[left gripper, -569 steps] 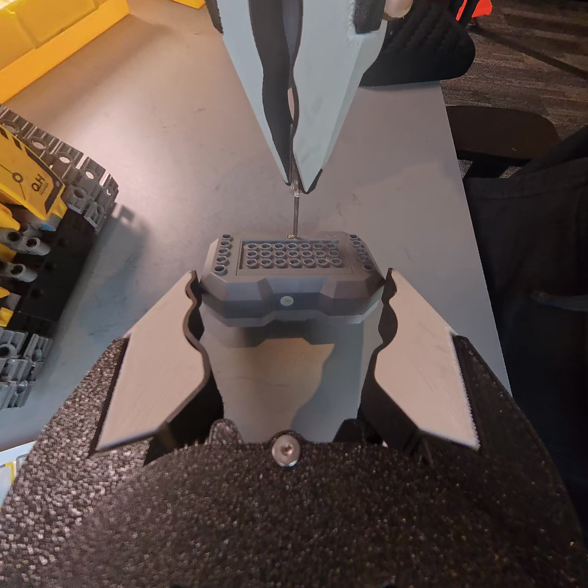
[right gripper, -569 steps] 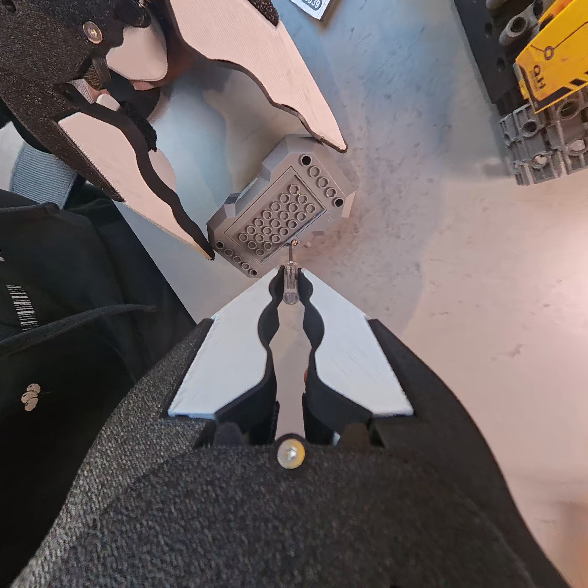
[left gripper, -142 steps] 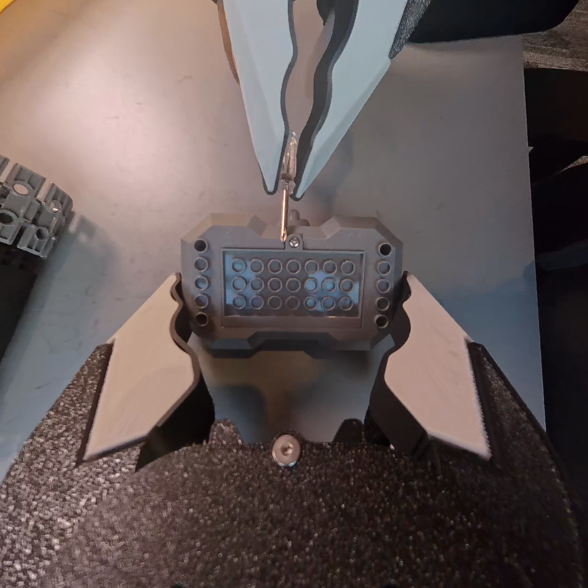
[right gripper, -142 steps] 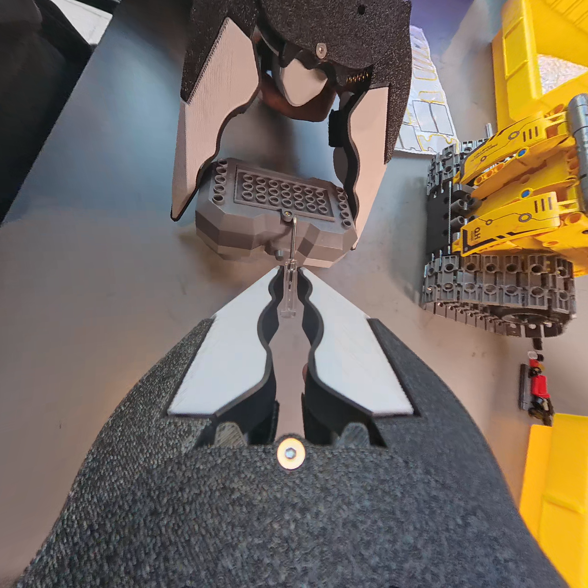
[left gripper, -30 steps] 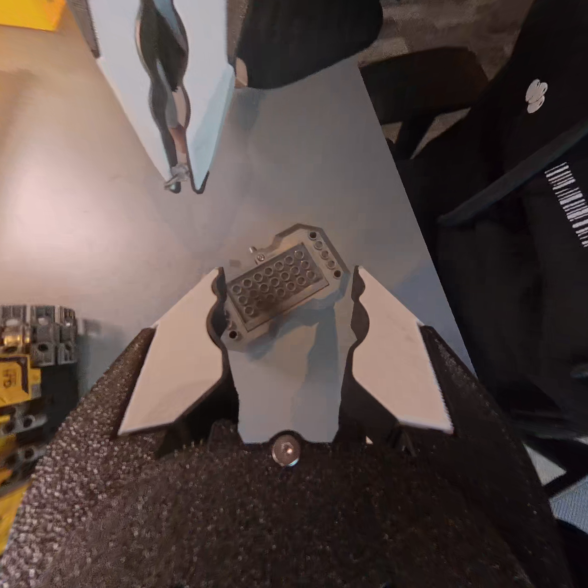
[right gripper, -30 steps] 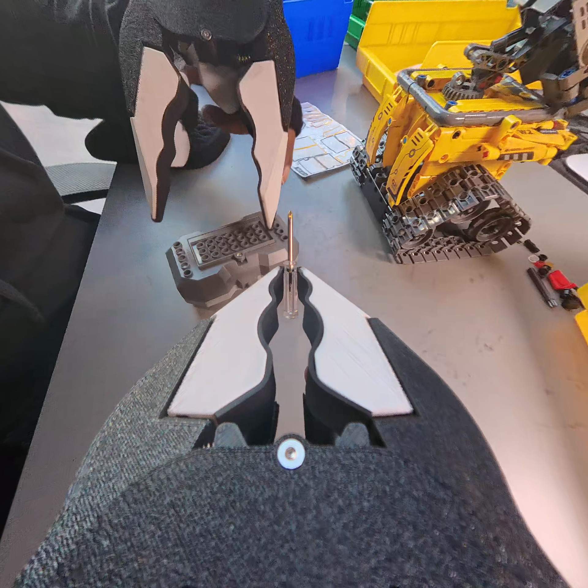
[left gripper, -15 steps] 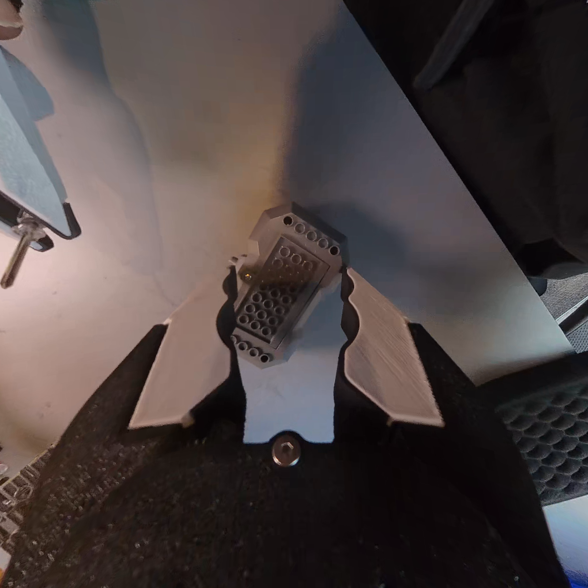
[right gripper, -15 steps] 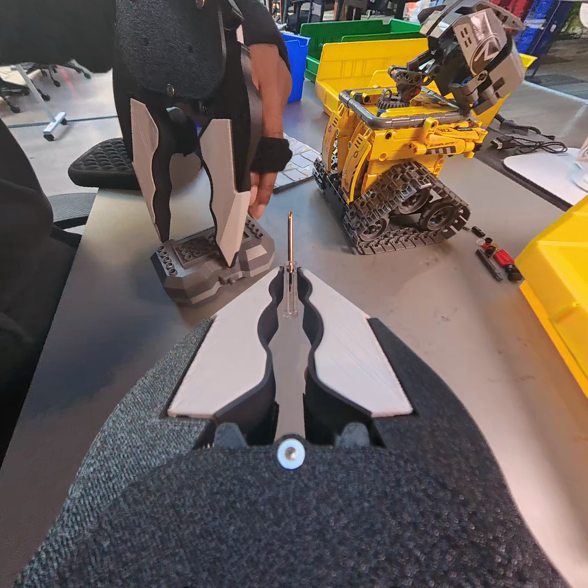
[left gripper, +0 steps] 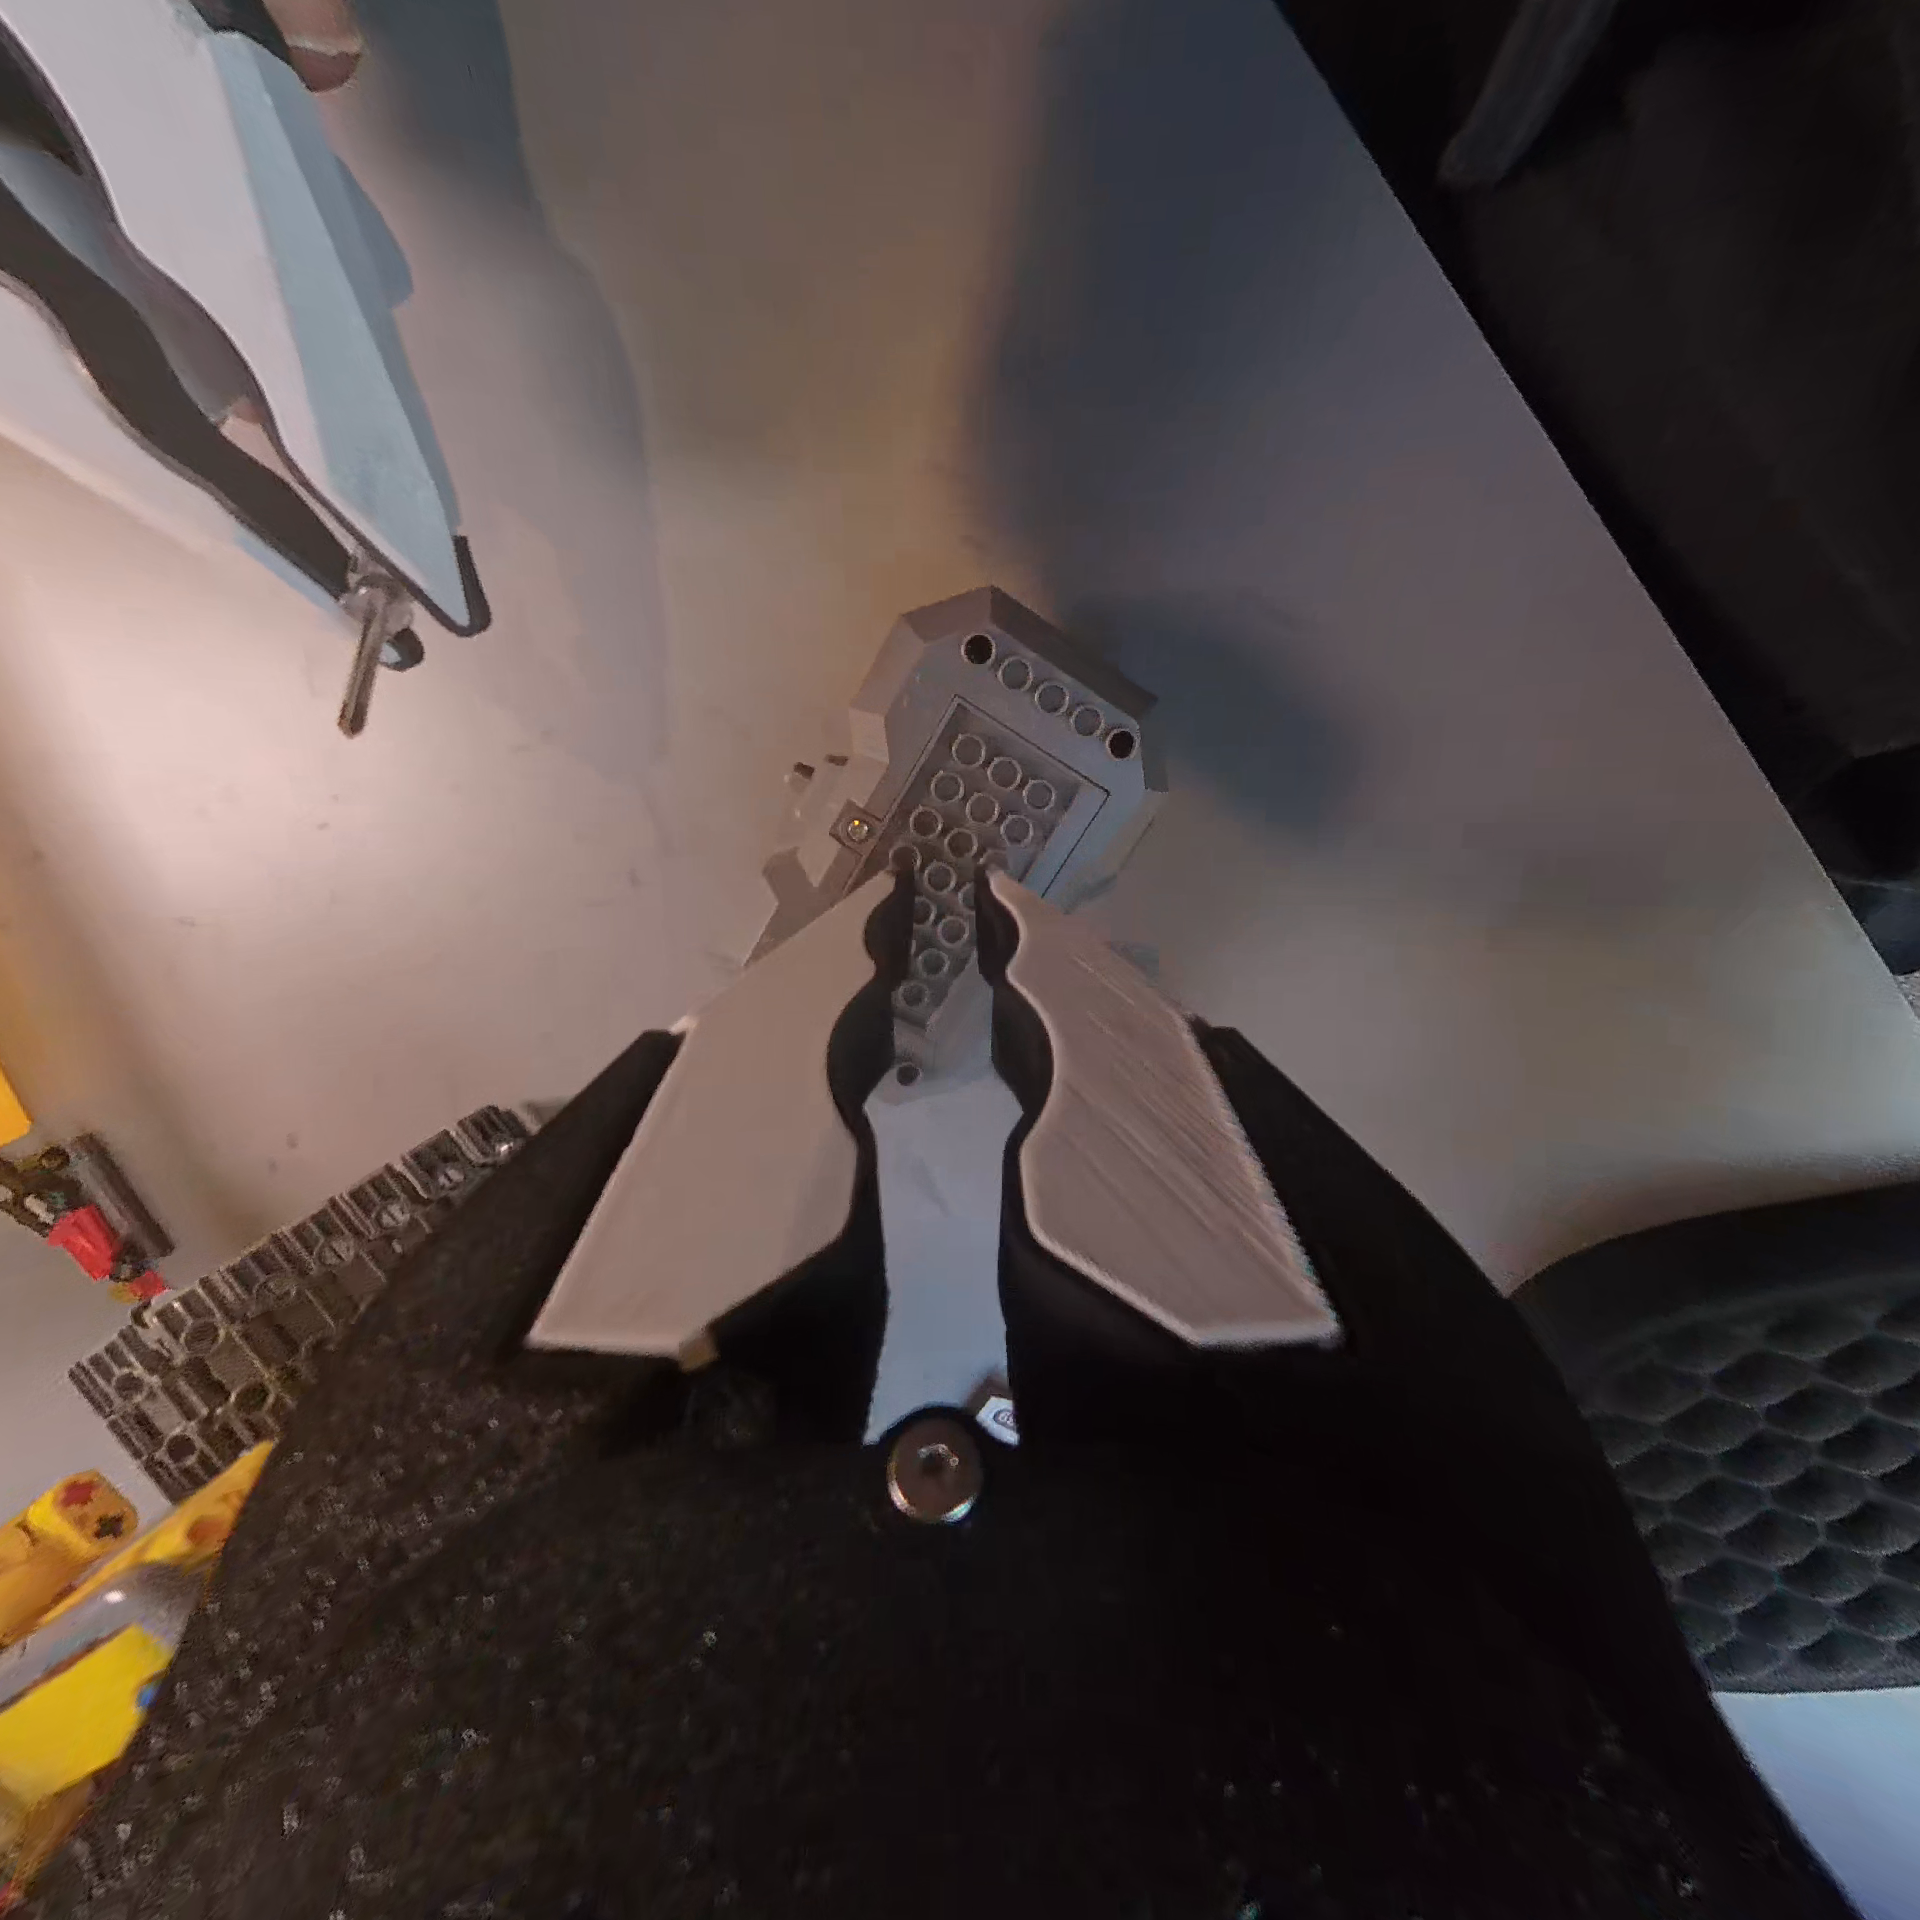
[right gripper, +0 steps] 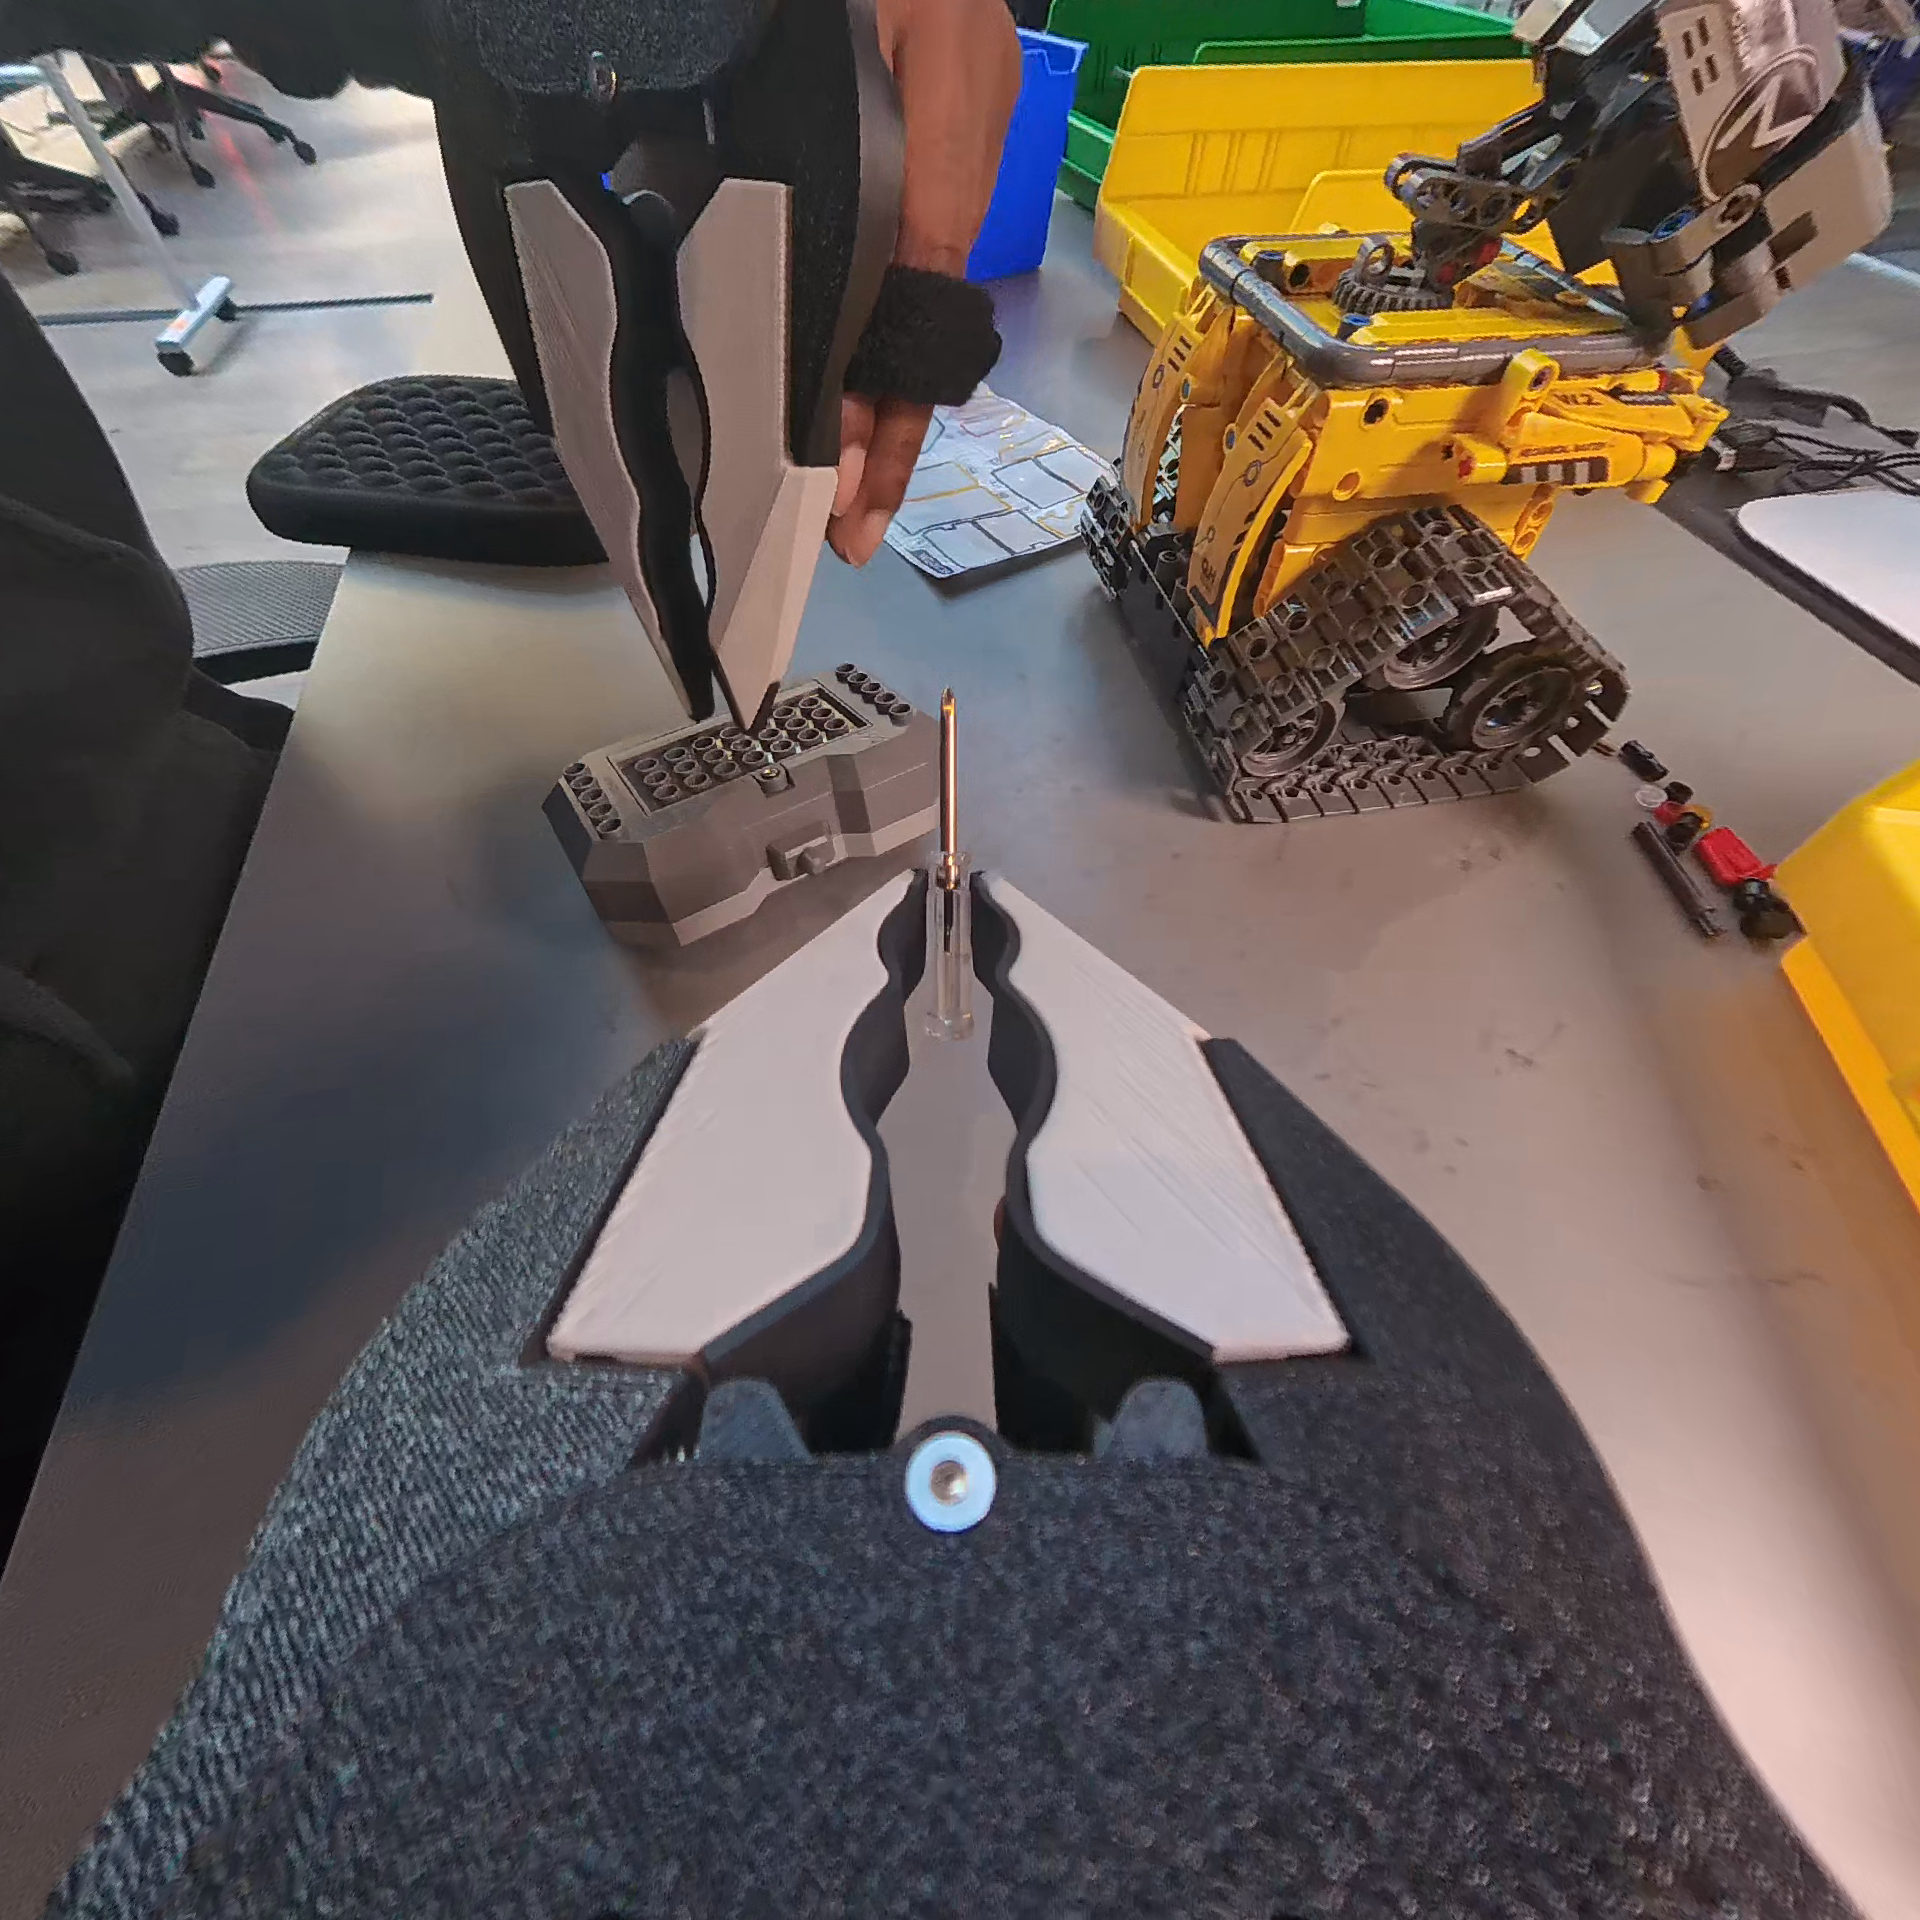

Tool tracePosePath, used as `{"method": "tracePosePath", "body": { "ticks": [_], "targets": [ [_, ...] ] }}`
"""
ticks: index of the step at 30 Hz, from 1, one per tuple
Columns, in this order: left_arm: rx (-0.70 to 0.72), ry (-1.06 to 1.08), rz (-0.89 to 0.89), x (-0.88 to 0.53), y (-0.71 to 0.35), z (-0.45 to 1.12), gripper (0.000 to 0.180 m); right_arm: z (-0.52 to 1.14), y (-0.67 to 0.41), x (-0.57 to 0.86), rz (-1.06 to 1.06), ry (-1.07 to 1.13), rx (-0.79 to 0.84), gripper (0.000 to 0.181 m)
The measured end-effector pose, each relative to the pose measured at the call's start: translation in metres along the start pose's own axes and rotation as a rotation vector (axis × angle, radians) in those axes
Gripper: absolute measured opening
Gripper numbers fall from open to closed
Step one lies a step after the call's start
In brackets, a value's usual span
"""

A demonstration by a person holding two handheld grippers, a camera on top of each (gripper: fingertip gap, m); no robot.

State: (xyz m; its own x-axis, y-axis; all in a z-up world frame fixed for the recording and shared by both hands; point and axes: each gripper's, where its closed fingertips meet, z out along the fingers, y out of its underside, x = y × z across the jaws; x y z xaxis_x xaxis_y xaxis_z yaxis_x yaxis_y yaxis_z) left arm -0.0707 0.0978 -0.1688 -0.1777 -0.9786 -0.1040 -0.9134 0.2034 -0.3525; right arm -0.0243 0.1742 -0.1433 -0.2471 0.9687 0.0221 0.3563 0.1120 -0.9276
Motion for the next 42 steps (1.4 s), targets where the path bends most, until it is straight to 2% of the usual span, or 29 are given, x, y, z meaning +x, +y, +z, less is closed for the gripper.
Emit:
{"method": "tracePosePath", "body": {
  "ticks": [2,6,8,11,16,22,23,30,34,42],
  "targets": [
    [0.017,-0.025,-0.021,-0.001,0.000,-0.001,0.019,0.002,0.000,-0.001,-0.001,-0.006,-0.005,0.007],
    [0.046,-0.045,-0.045,-0.003,-0.001,-0.002,0.052,0.006,0.001,-0.004,-0.002,-0.025,-0.014,0.007],
    [0.041,-0.033,-0.029,-0.003,-0.002,0.000,0.061,0.008,0.003,-0.008,-0.005,-0.040,-0.023,0.007],
    [0.022,0.004,0.014,-0.003,-0.005,0.004,0.064,0.009,0.004,-0.010,-0.006,-0.049,-0.031,0.007],
    [-0.030,0.063,0.093,0.002,-0.004,0.012,0.053,0.005,0.001,-0.007,0.009,-0.041,-0.007,0.007],
    [-0.026,-0.015,0.132,-0.002,-0.006,0.009,0.036,0.004,0.000,-0.010,0.011,-0.057,0.002,0.007],
    [-0.021,-0.035,0.133,-0.004,-0.006,0.008,0.030,0.005,0.001,-0.011,0.006,-0.064,-0.005,0.007],
    [0.005,-0.119,0.114,-0.009,-0.006,0.003,0.023,0.014,0.015,-0.025,-0.058,-0.100,-0.098,0.007],
    [0.007,-0.144,0.108,-0.006,-0.004,-0.003,0.006,0.016,0.018,-0.025,-0.062,-0.097,-0.117,0.007],
    [0.017,-0.180,0.064,0.010,0.003,-0.015,0.004,0.019,0.022,-0.023,-0.062,-0.089,-0.139,0.007]
  ]
}}
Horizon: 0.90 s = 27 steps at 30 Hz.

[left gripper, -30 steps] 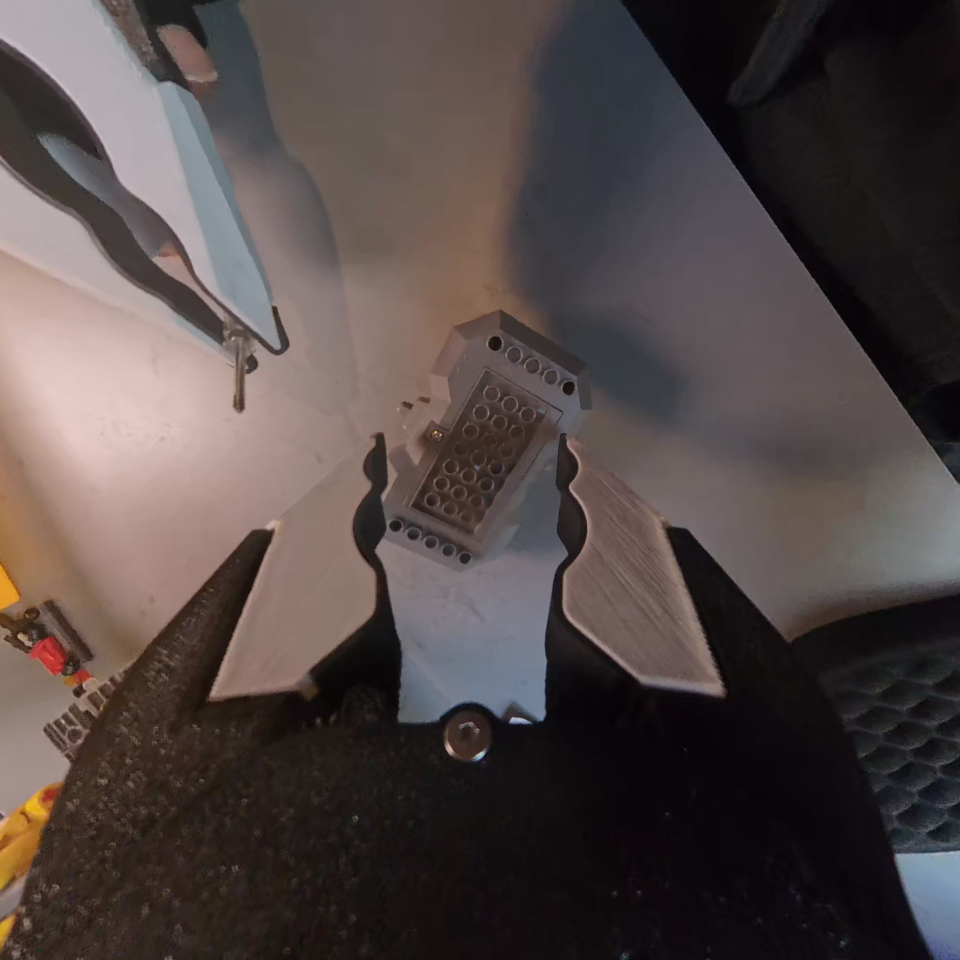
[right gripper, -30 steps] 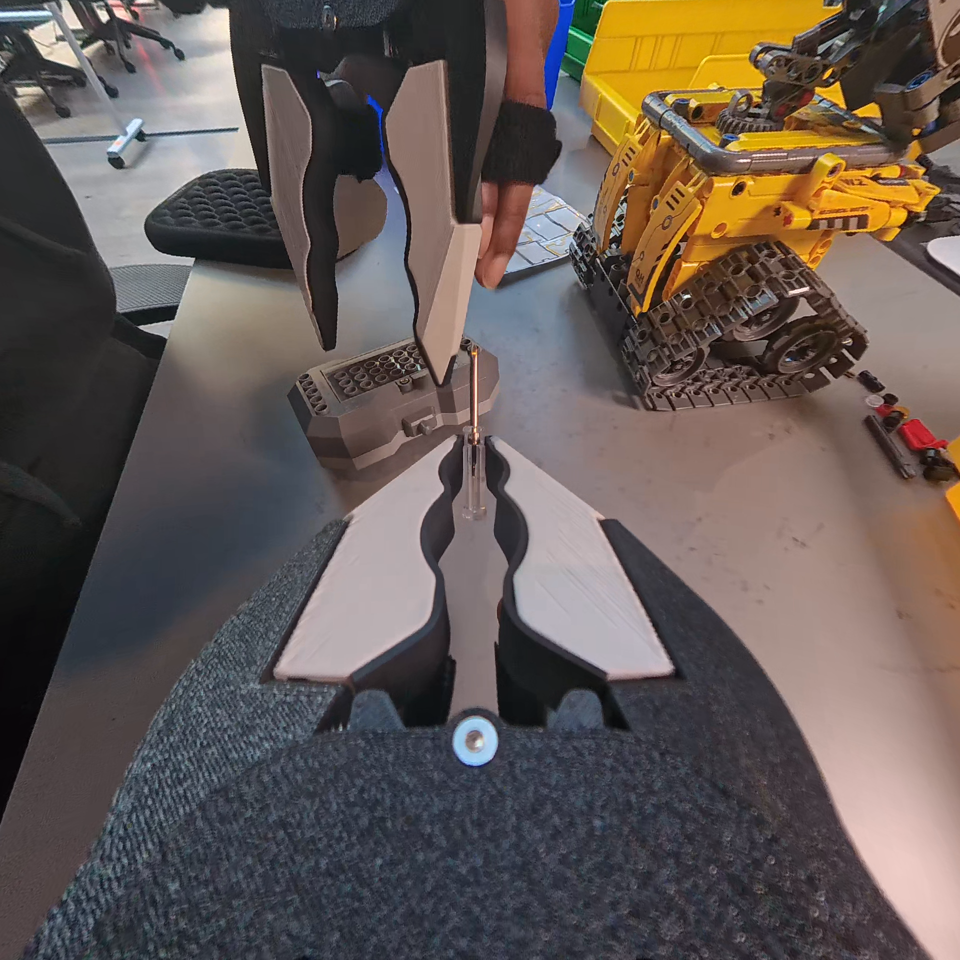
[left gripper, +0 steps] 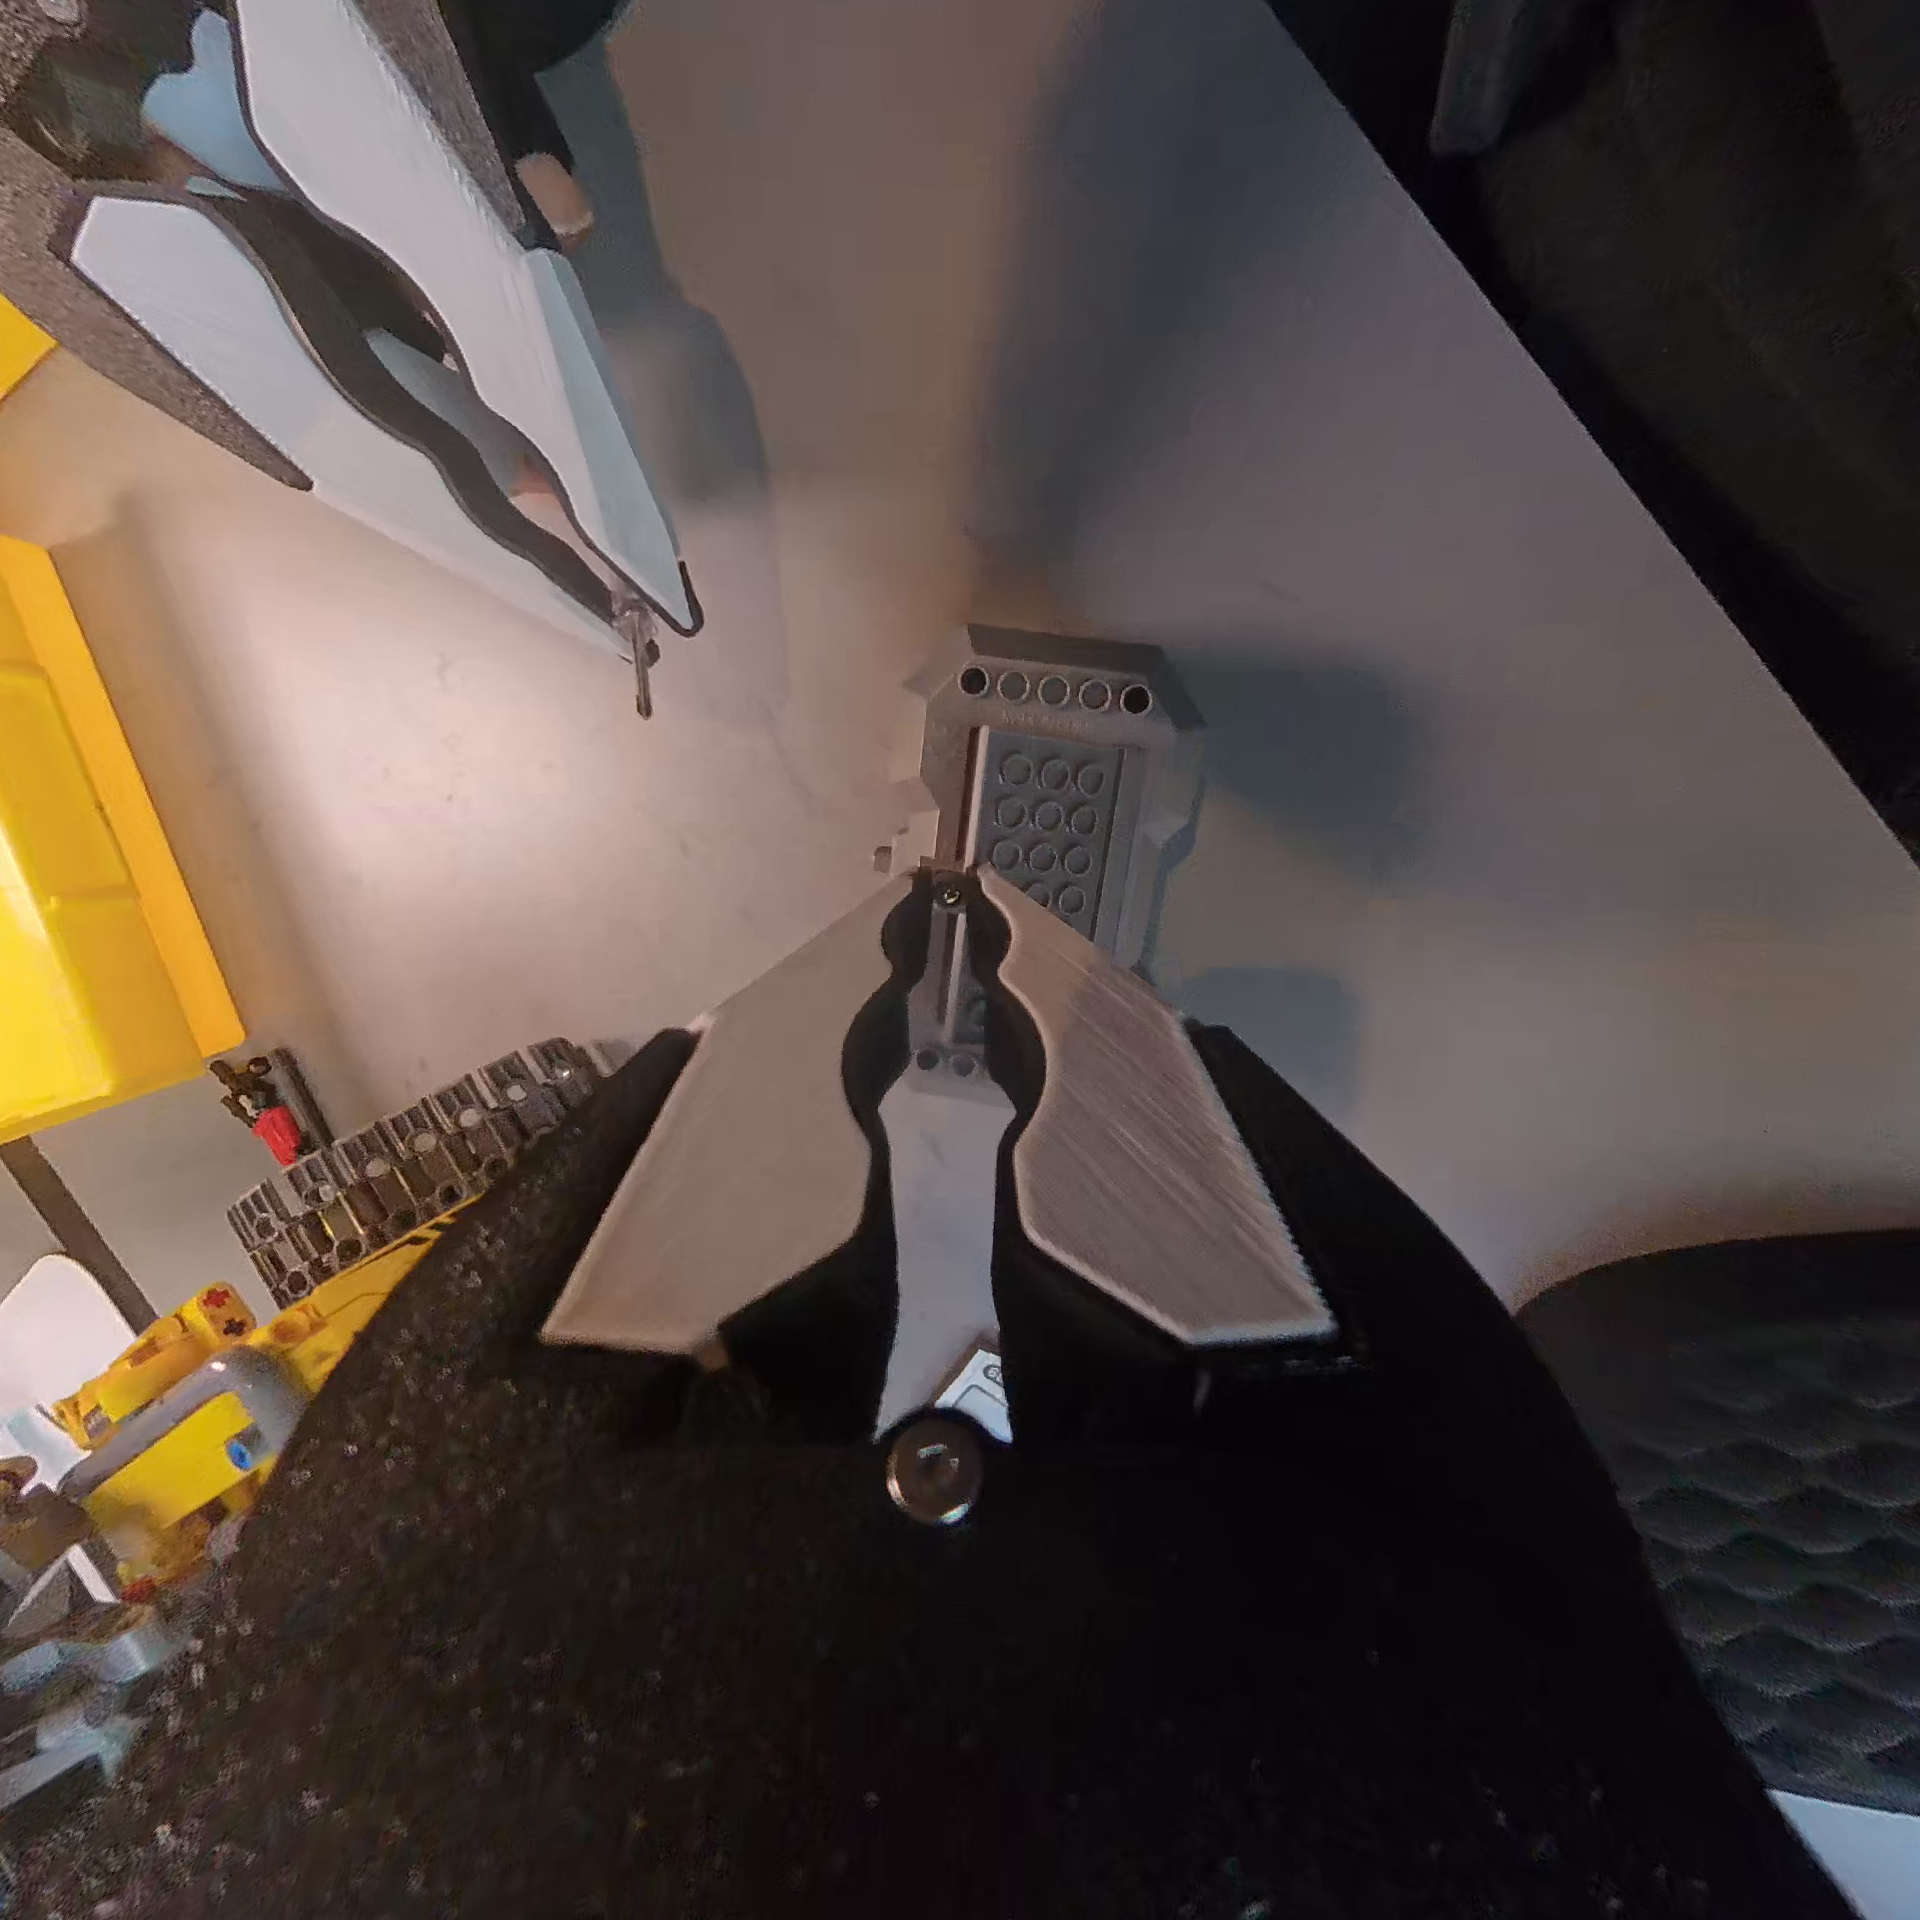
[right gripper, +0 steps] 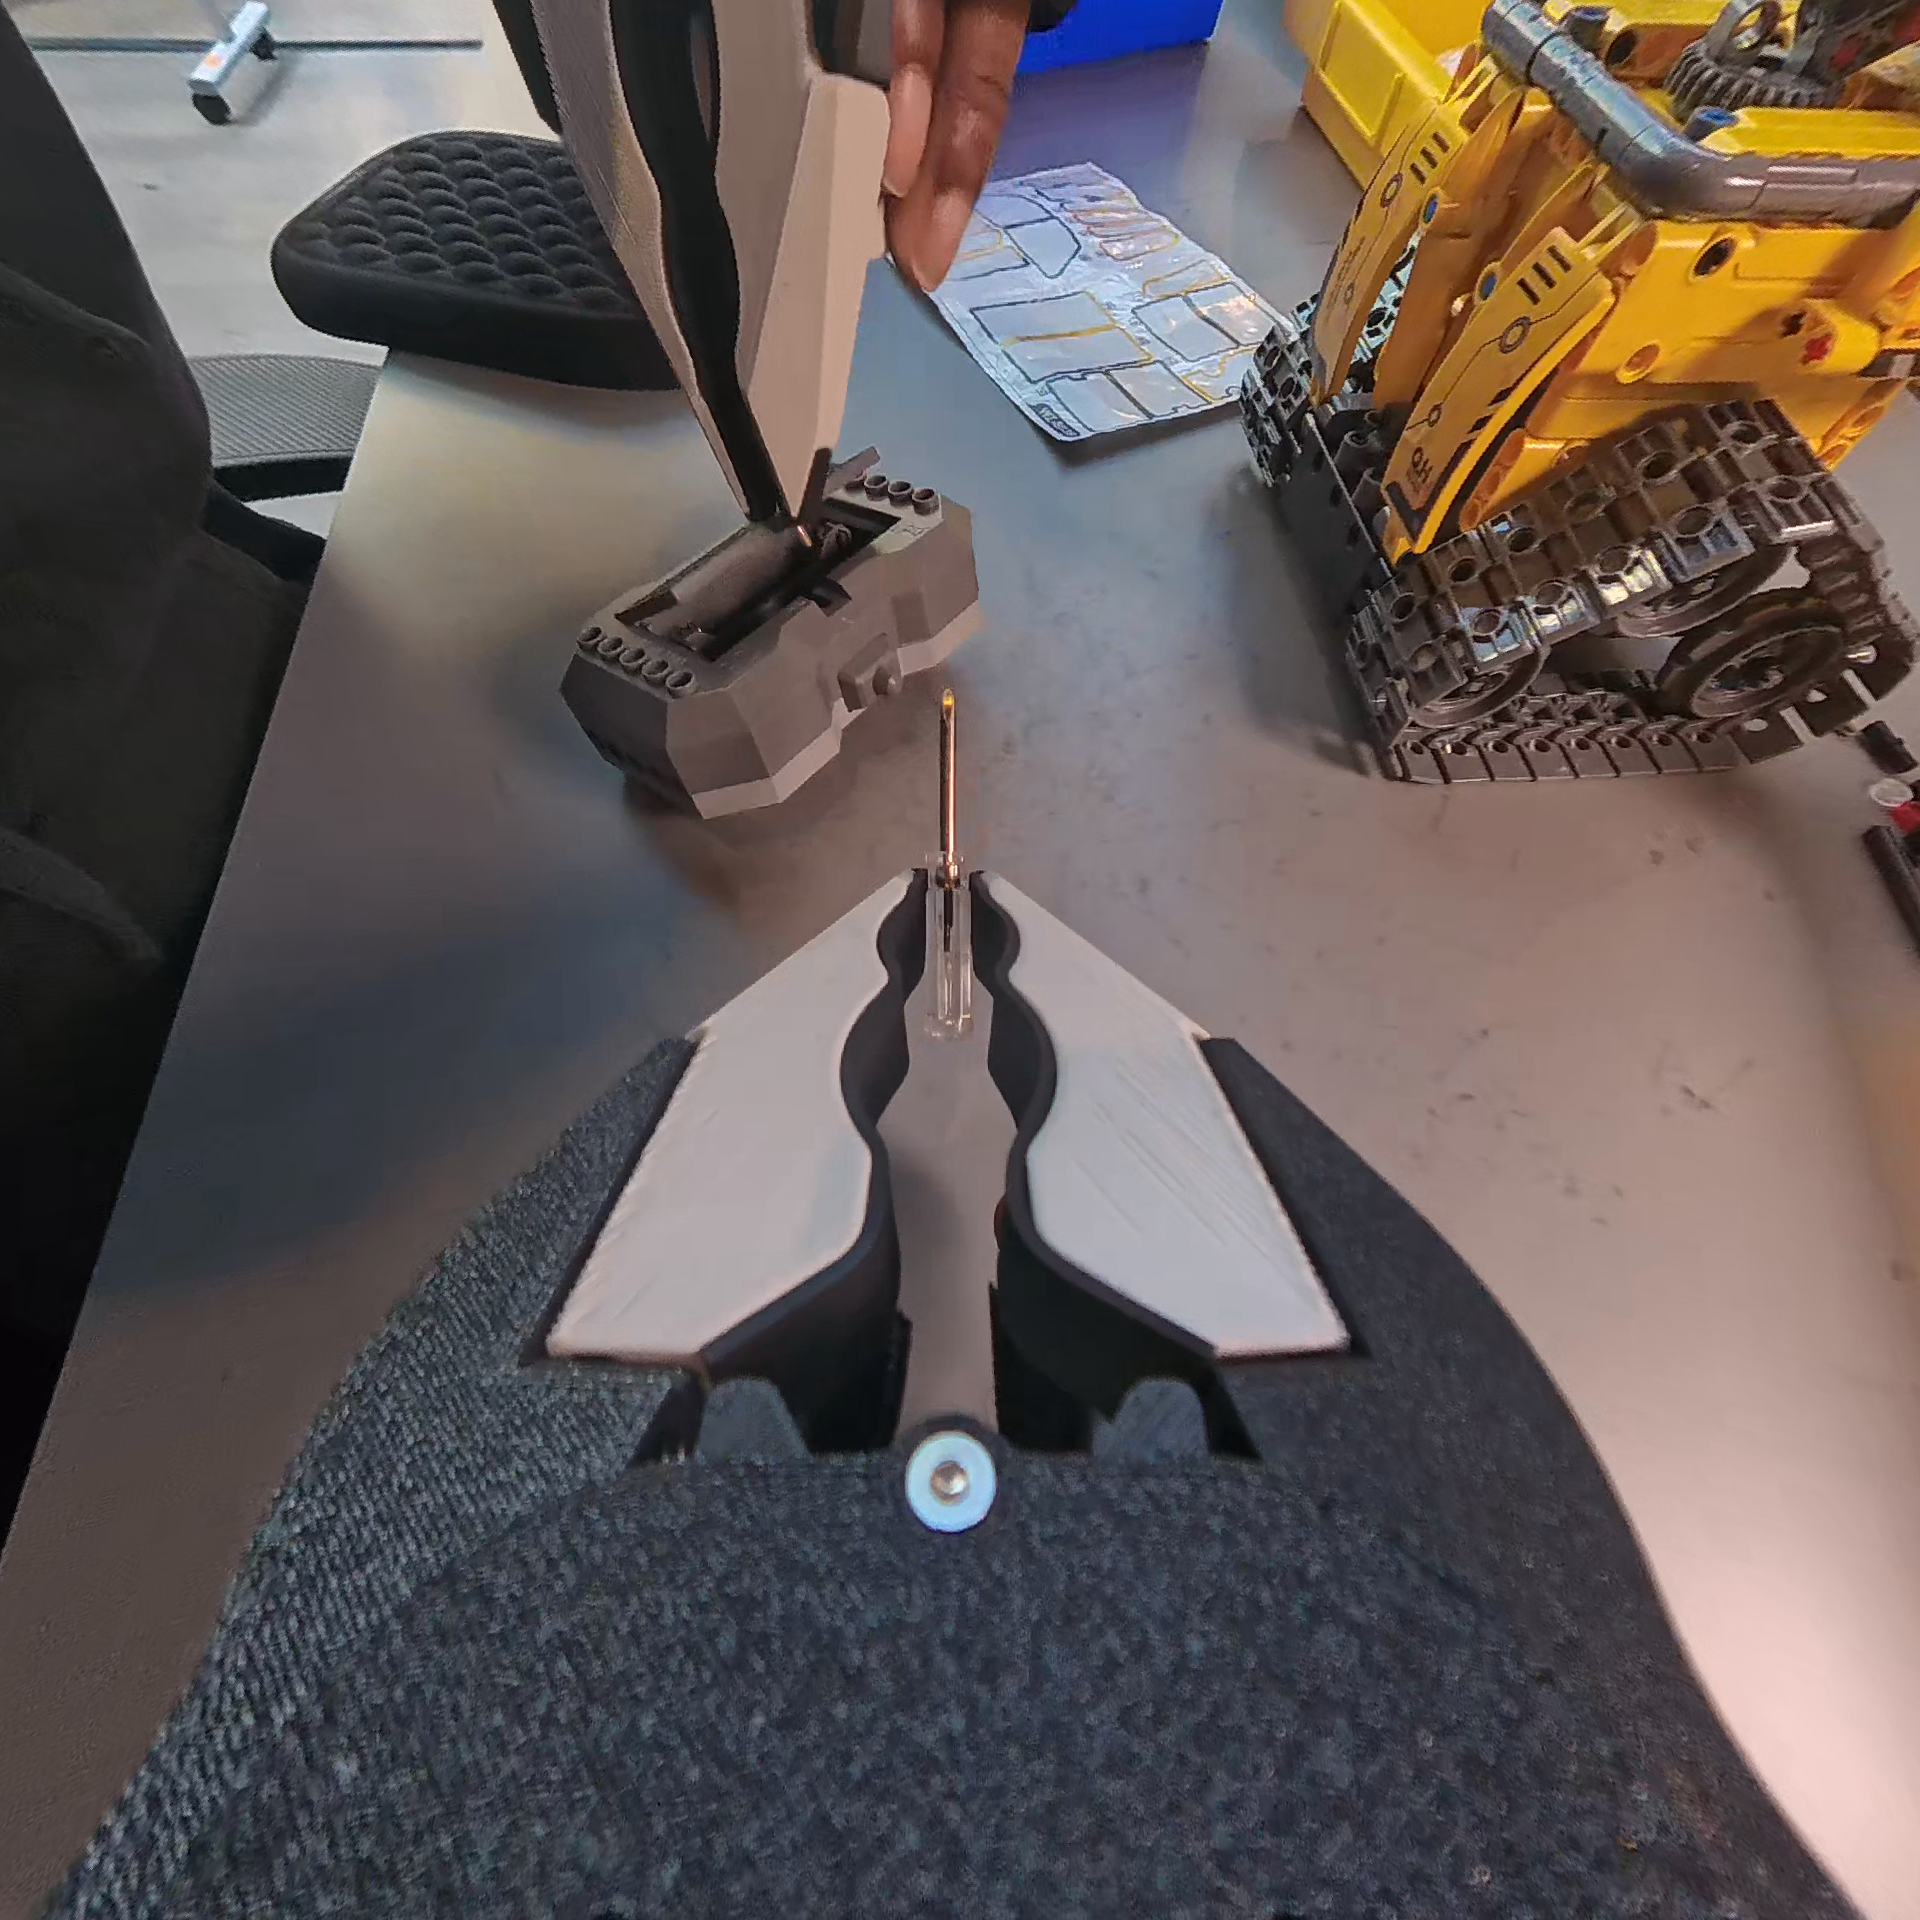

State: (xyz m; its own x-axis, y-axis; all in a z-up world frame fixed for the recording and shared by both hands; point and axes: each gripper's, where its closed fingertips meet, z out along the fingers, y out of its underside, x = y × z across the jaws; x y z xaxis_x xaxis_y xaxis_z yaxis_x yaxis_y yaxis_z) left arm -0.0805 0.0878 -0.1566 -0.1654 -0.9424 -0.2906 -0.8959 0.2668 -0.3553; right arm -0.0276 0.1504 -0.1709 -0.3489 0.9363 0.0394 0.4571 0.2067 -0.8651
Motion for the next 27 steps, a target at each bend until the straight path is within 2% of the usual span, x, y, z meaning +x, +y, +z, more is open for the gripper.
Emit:
{"method": "tracePosePath", "body": {
  "ticks": [9,14,20,24,27],
  "targets": [
    [0.066,-0.086,-0.082,0.032,-0.008,-0.020,0.000,0.004,0.004,0.003,-0.001,0.013,-0.024,0.007],
    [0.082,-0.137,-0.219,0.049,0.002,-0.021,0.002,0.009,0.003,-0.001,-0.007,-0.009,-0.030,0.007],
    [0.124,-0.179,-0.412,0.038,0.022,-0.018,0.056,0.013,-0.006,-0.011,-0.006,-0.037,-0.019,0.007],
    [0.184,-0.061,-0.410,0.019,0.011,-0.009,0.076,0.017,-0.007,-0.007,0.004,-0.021,-0.024,0.007],
    [0.120,0.045,-0.361,0.015,0.012,0.010,0.081,0.016,-0.005,-0.005,0.022,-0.006,-0.029,0.007]
  ]
}}
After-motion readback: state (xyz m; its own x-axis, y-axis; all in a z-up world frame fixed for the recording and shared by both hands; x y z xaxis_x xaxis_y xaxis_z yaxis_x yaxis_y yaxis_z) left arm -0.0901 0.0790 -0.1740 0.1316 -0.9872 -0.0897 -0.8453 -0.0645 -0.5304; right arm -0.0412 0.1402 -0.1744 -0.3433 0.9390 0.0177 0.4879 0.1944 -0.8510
